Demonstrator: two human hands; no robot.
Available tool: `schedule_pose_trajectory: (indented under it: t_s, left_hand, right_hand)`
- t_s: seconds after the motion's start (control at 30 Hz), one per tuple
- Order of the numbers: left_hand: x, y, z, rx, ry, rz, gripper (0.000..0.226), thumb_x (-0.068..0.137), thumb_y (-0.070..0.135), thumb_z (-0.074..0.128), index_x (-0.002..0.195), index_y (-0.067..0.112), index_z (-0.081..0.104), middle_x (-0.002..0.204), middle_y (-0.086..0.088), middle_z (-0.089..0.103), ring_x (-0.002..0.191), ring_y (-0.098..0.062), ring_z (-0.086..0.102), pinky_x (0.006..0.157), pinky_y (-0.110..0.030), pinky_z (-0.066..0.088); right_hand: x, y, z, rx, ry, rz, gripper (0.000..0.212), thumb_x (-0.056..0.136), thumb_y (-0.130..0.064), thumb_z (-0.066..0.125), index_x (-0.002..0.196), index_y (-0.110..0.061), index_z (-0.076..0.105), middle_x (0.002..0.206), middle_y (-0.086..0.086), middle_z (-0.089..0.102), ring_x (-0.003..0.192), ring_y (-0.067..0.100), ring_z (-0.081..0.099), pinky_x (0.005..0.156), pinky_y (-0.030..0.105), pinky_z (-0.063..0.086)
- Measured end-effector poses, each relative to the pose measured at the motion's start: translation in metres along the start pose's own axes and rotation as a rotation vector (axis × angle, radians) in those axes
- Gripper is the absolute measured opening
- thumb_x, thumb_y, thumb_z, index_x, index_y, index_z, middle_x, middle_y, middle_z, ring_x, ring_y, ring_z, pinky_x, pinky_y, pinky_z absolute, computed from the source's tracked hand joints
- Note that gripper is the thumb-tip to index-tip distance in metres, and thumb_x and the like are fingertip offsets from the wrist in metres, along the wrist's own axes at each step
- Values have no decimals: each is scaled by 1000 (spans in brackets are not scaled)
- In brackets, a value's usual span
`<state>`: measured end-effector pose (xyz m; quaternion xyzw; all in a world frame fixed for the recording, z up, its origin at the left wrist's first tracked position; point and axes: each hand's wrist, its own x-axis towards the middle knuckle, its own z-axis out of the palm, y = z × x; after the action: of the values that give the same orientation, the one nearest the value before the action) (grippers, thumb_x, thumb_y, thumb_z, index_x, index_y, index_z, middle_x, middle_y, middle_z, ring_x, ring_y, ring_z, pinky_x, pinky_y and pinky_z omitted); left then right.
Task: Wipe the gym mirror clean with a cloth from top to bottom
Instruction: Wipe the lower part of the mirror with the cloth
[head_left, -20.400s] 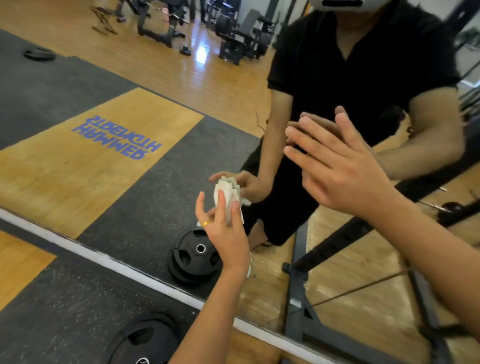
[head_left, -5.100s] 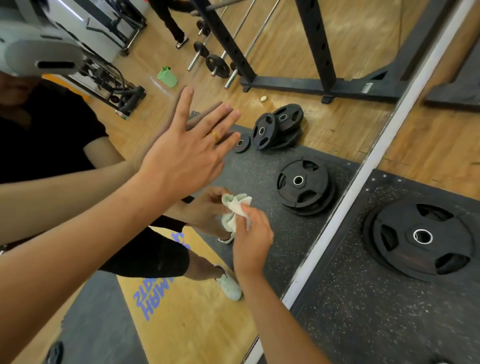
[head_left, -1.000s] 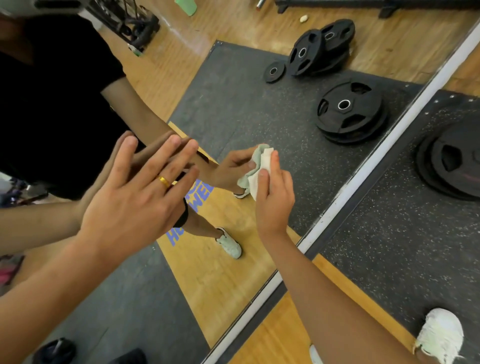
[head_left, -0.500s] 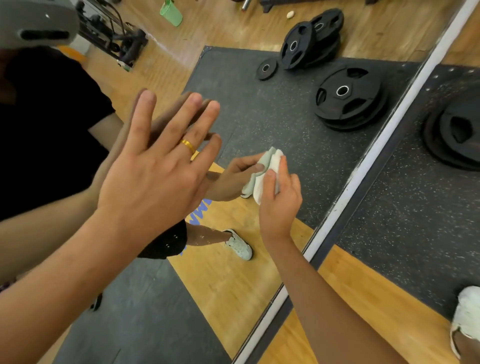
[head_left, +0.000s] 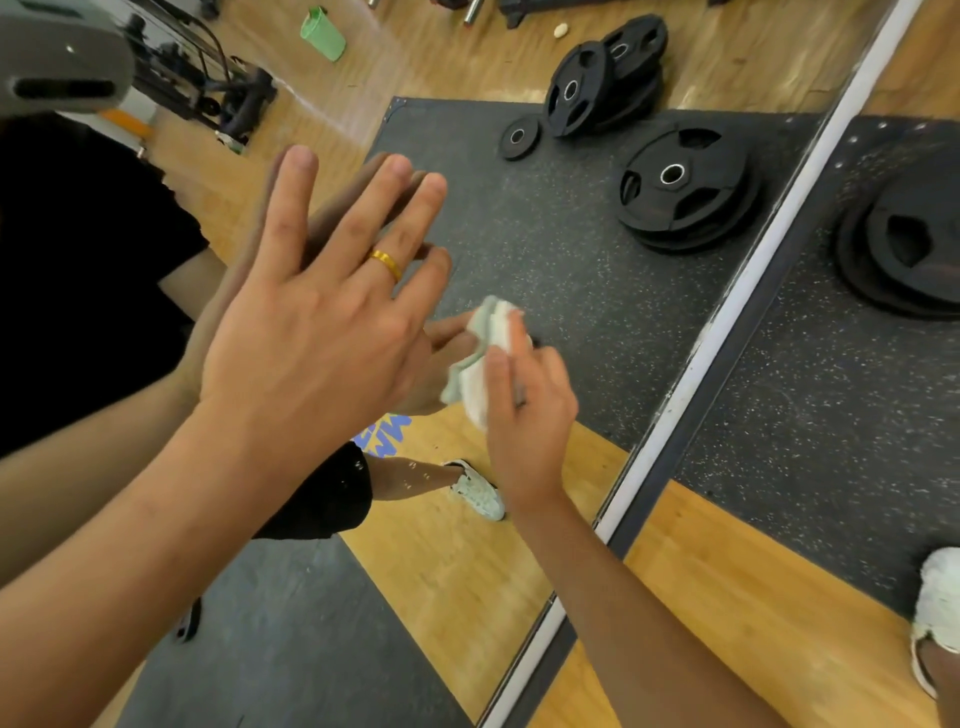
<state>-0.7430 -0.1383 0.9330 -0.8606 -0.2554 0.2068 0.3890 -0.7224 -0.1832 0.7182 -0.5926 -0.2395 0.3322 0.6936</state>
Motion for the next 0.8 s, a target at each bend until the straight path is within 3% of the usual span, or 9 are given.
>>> schedule_pose_trajectory:
  t_s: [0.03,0.1,0.23,0.3,0.43,0.53,0.6,0.7,0.8]
  left_hand:
    - [0,1,-1,-11,-6,-2,75,108,42,-2,133,5,58,165,-17,30,156,-35,22,121,-60,-10]
    - [-1,2,-1,-1,-8,7,68,108,39,3,133,6,58,166,-17,30,156,-35,22,121,-60,-10]
    - [-1,1,1,56,7,18,45,105,28,26,132,7,55,167,-16,25,156,-34,18,120,-61,-11]
    - [-1,1,2,49,8,22,44,104,27,28,132,6,54,168,-16,24,156,-34,17,120,-61,-11]
    - [-2,2,2,20,5,27,63,106,36,7,134,5,55,167,-17,26,156,-35,19,120,-63,-7]
    - [-3,2,3,42,7,25,60,106,34,10,133,5,54,167,-18,25,156,-36,17,120,-65,-7]
    - [-2,2,5,13,33,26,58,106,30,13,132,3,56,166,-18,28,155,-37,20,120,-66,-4]
    - [-6,5,4,-76,111,95,69,109,35,6,127,3,65,157,-19,45,150,-39,35,120,-63,-5]
    - [-32,14,2,-149,181,110,52,110,35,29,122,6,71,147,-14,58,146,-36,42,120,-64,-3]
  right_hand:
    - [-6,-1,1,-13,-15,-69,41,105,-27,54,142,-12,61,87,-2,47,75,-1,50,74,14,46]
    - [-7,14,-1,-61,9,-92,39,104,-24,57,140,-11,62,84,2,45,72,-1,46,73,9,41]
    - [3,55,-11,-139,106,277,40,107,-26,54,146,-19,58,95,5,56,83,16,58,82,46,55]
    - [2,53,-9,-107,113,331,40,107,-24,54,147,-19,57,98,8,59,87,17,59,85,49,54]
    - [-23,12,-3,-22,-19,53,41,105,-29,55,144,-18,60,96,0,56,83,2,57,79,24,51]
    - [-35,15,-3,-46,-96,-123,39,105,-25,55,141,-13,63,92,-8,47,78,-8,50,76,6,38]
    - [-31,32,-9,-112,-75,-43,40,105,-29,55,143,-17,61,92,-5,49,78,-3,50,74,11,43]
    - [-27,52,-13,-141,-1,219,42,107,-32,52,147,-21,57,99,2,58,86,10,58,79,30,51]
    - [-31,56,-12,-123,18,303,41,109,-27,51,149,-19,55,104,4,60,92,18,61,84,33,51]
